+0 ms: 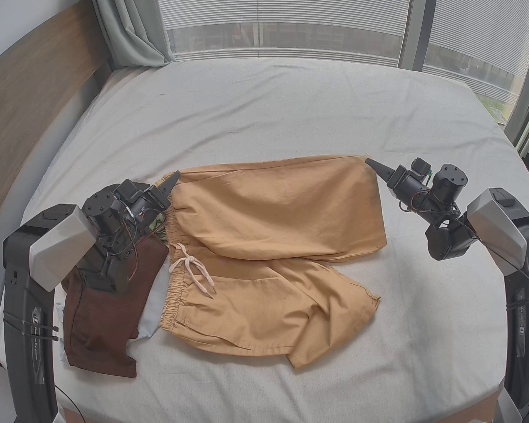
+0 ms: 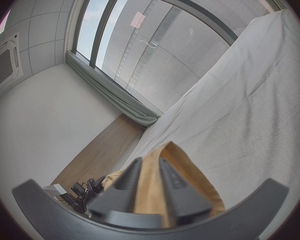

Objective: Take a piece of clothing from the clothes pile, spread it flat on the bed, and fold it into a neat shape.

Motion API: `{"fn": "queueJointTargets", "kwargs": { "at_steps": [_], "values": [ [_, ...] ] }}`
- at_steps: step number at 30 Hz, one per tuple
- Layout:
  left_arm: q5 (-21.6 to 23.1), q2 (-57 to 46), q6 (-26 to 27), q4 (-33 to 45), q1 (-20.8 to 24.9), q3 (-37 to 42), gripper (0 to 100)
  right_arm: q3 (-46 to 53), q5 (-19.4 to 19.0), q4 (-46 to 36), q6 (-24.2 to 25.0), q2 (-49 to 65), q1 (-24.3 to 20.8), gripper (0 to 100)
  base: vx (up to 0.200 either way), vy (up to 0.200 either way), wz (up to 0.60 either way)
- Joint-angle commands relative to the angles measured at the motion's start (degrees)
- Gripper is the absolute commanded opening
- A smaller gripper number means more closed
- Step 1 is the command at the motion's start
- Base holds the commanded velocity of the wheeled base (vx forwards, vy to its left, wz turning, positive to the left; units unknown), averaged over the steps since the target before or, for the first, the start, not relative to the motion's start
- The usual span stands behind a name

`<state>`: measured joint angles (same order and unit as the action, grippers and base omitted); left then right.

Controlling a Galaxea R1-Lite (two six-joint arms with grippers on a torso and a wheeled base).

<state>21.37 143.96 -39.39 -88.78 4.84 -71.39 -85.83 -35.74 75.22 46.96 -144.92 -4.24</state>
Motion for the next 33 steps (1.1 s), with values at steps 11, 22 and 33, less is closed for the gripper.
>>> {"fn": "queueJointTargets", "kwargs": {
  "at_steps": [11, 22, 33],
  "values": [
    [-0.3, 0.8, -5.8, 2.1, 1.3, 0.5, 100, 8.6, 0.0, -0.8, -3.1, 4.1, 0.6, 100, 0.0, 0.0, 0.0],
    [-0.1, -3.5, -3.1, 0.2, 0.9, 10.6, 100, 24.0, -0.1, 8.1, -3.6, 9.7, -0.9, 100, 0.0, 0.0, 0.0],
    [1.1, -12.6, 0.8, 0.2, 0.0, 24.9, 100, 36.4, 0.0, 13.1, -4.3, 14.4, -1.0, 100, 0.0, 0.0, 0.0]
  ]
}}
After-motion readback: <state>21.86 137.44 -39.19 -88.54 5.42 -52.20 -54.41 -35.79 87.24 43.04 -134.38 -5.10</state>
